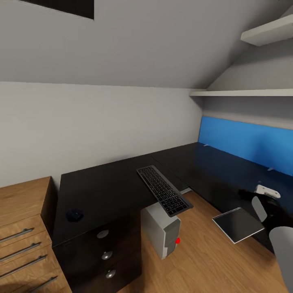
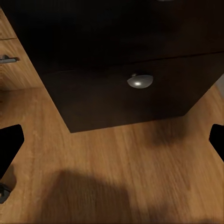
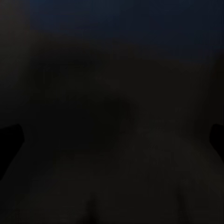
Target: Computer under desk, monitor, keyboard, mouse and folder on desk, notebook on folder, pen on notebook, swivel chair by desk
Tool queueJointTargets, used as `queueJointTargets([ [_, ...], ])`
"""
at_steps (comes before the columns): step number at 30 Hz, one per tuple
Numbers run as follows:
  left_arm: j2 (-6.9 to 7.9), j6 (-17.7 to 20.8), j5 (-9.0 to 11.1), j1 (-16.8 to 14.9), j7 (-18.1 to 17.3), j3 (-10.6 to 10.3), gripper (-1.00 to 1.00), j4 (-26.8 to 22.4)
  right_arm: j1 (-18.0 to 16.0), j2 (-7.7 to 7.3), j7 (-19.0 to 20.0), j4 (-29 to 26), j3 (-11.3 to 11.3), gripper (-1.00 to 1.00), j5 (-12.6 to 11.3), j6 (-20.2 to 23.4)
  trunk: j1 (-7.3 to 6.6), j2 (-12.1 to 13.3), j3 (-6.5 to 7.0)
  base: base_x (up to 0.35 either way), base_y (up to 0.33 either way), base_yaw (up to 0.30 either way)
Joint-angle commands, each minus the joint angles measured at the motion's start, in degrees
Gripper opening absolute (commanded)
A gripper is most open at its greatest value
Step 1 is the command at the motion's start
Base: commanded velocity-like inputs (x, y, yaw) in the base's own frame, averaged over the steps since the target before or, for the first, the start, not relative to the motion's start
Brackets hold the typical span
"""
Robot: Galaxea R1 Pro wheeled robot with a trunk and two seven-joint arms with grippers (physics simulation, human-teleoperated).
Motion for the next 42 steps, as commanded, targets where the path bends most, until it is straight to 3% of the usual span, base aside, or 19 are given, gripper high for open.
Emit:
queueJointTargets([
  [1,0.02,-0.35,0.49,-0.04,0.15,-0.16,1.00,0.11,0.11,0.00,-0.31,-1.60,0.04,1.00,-1.28,1.45,0.00,-0.03,-0.05,0.000,0.000,0.000],
  [5,-0.47,-0.34,0.48,-0.05,0.22,-0.14,1.00,0.73,2.38,0.18,-0.24,-10.32,0.05,1.00,-3.69,9.15,0.00,-0.03,-0.05,0.000,0.000,0.000],
  [6,-0.64,-0.34,0.48,-0.05,0.24,-0.14,1.00,0.86,4.17,0.63,-0.24,-14.09,0.05,1.00,-4.62,11.94,0.00,-0.03,-0.05,0.000,0.000,0.000],
  [9,-0.78,-0.34,0.48,-0.04,0.25,-0.13,1.00,0.97,7.07,1.91,-0.28,-19.81,0.05,1.00,-5.71,14.86,0.00,-0.03,-0.05,0.000,0.000,0.000],
  [12,-0.88,-0.34,0.48,-0.05,0.26,-0.12,1.00,1.04,11.94,4.82,-0.40,-29.42,0.07,1.00,-6.40,17.66,0.00,-0.03,-0.05,0.000,0.000,0.000],
  [18,-0.92,-0.34,0.48,-0.05,0.27,-0.10,1.00,1.08,17.87,8.62,-0.46,-40.55,0.07,1.00,-6.71,21.78,0.00,-0.03,-0.05,0.000,0.000,0.000],
  [28,-0.93,-0.34,0.48,-0.05,0.27,-0.13,1.00,1.08,19.08,9.74,-0.47,-42.55,0.11,1.00,-7.05,23.27,0.00,-0.03,-0.05,0.000,0.000,0.000],
  [31,-0.93,-0.34,0.48,-0.05,0.27,-0.10,1.00,1.11,19.36,10.52,-0.47,-43.10,0.13,1.00,-7.09,23.36,0.00,-0.03,-0.05,0.000,0.000,0.000],
  [32,-0.89,-0.34,0.53,-0.05,0.23,-0.07,1.00,1.14,19.63,11.85,-0.47,-45.03,0.13,1.00,-6.97,23.45,0.00,-0.03,-0.05,0.000,0.000,0.000],
  [37,-0.85,-0.34,0.58,-0.04,0.24,0.05,1.00,1.17,22.49,14.19,-0.54,-49.50,0.19,1.00,-6.61,23.34,0.00,-0.03,-0.05,0.000,0.000,0.049],
  [42,-0.85,-0.34,0.65,-0.04,0.26,0.29,1.00,1.31,23.27,14.47,-0.55,-50.39,0.30,1.00,-6.59,23.37,0.00,-0.03,-0.05,0.000,0.000,0.211],
])
